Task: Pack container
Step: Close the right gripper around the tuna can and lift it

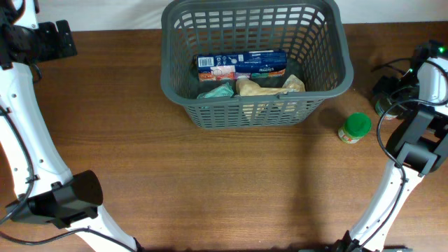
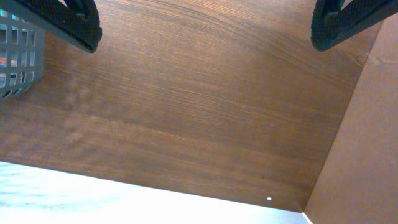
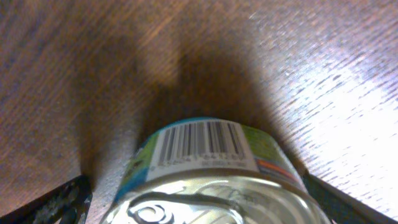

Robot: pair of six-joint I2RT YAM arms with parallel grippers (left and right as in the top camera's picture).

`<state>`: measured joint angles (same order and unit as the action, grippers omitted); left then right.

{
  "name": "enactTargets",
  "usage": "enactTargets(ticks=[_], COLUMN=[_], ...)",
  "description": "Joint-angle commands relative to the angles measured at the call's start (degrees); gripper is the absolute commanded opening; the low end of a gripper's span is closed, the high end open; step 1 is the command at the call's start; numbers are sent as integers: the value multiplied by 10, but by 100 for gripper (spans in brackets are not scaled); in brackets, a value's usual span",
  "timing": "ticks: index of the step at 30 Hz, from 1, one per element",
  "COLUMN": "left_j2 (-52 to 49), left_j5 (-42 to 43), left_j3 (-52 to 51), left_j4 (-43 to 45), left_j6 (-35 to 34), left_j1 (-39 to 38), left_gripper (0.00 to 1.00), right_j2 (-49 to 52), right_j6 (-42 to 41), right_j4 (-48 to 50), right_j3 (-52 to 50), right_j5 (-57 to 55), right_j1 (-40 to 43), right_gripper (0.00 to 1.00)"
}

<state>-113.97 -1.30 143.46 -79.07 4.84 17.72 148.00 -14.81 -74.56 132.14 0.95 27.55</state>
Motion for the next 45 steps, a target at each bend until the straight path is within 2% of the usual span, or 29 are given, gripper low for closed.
enactTargets(ticks=[1, 21, 31, 38, 43, 45], left_j2=[-3, -3, -3, -3, -3, -3], left_j5=[6, 6, 6, 6, 6, 6], left_j3=[0, 0, 0, 0, 0, 0], left_j4=[1, 1, 1, 1, 1, 1], left_j6=[-8, -8, -8, -7, -8, -8], left_j1=[1, 1, 1, 1, 1, 1], left_gripper=[99, 99, 99, 99, 99, 99], right_j2=[51, 51, 51, 51, 51, 51], right_j6=[-5, -7, -7, -7, -7, -7], right_j4=[-12, 7, 7, 5, 4, 4], right_j3=[-29, -29, -29, -29, -29, -29], right_j5=[-14, 21, 21, 21, 21, 21], right_j1=[17, 17, 17, 17, 17, 17], right_gripper=[99, 100, 79, 70, 58, 57])
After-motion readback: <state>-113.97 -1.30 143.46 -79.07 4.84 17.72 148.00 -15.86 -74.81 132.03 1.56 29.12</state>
